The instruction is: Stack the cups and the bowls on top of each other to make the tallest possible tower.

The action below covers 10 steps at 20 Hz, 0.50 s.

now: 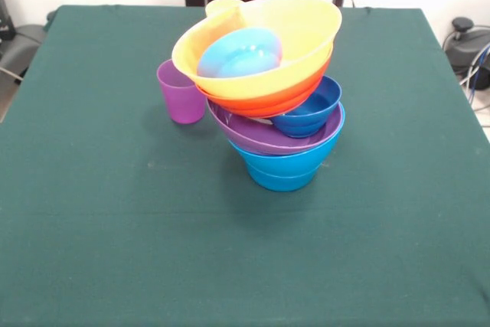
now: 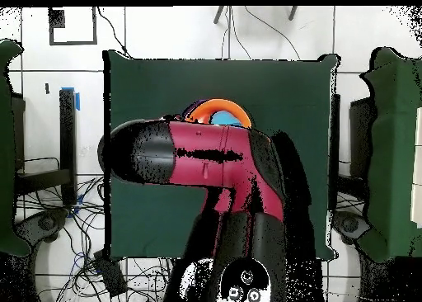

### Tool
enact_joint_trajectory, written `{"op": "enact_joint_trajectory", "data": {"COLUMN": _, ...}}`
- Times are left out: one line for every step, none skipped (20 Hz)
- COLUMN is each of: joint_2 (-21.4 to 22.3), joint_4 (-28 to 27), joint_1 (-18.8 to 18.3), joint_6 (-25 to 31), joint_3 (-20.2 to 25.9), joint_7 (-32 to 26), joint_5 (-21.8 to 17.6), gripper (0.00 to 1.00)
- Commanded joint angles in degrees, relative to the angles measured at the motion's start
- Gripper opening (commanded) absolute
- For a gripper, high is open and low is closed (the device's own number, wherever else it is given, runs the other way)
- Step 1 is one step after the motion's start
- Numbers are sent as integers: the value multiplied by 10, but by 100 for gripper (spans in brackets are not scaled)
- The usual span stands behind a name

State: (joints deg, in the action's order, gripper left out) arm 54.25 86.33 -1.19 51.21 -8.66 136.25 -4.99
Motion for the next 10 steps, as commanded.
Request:
{"op": "enact_joint_trajectory", "data": {"joint_2": -36, "joint_4": -6, "joint_1": -5, "joint_6": 42, "joint_3": 47, "joint_7": -33, "joint_5": -23, "gripper": 100}}
{"op": "enact_joint_trajectory", "data": {"joint_2": -35, "joint_4": -6, "joint_1": -5, "joint_6": 38, "joint_3": 49, "joint_7": -32, "joint_5": -20, "gripper": 100}}
{"op": "enact_joint_trajectory", "data": {"joint_2": -33, "joint_4": -7, "joint_1": -5, "joint_6": 39, "joint_3": 50, "joint_7": -33, "joint_5": -19, "gripper": 100}}
{"op": "enact_joint_trajectory", "data": {"joint_2": -29, "joint_4": -9, "joint_1": -5, "joint_6": 46, "joint_3": 51, "joint_7": -35, "joint_5": -17, "gripper": 100}}
{"op": "enact_joint_trajectory", "data": {"joint_2": -27, "joint_4": -11, "joint_1": -5, "joint_6": 52, "joint_3": 51, "joint_7": -36, "joint_5": -16, "gripper": 100}}
{"op": "enact_joint_trajectory", "data": {"joint_2": -25, "joint_4": -12, "joint_1": -5, "joint_6": 54, "joint_3": 51, "joint_7": -37, "joint_5": -16, "gripper": 100}}
{"op": "enact_joint_trajectory", "data": {"joint_2": -26, "joint_4": -14, "joint_1": -5, "joint_6": 55, "joint_3": 51, "joint_7": -38, "joint_5": -16, "gripper": 100}}
{"op": "enact_joint_trajectory", "data": {"joint_2": -27, "joint_4": -15, "joint_1": -8, "joint_6": 55, "joint_3": 53, "joint_7": -41, "joint_5": -16, "gripper": 100}}
{"op": "enact_joint_trajectory", "data": {"joint_2": -28, "joint_4": -16, "joint_1": -10, "joint_6": 55, "joint_3": 54, "joint_7": -43, "joint_5": -16, "gripper": 100}}
{"op": "enact_joint_trajectory", "data": {"joint_2": -28, "joint_4": -17, "joint_1": -11, "joint_6": 55, "joint_3": 54, "joint_7": -45, "joint_5": -16, "gripper": 100}}
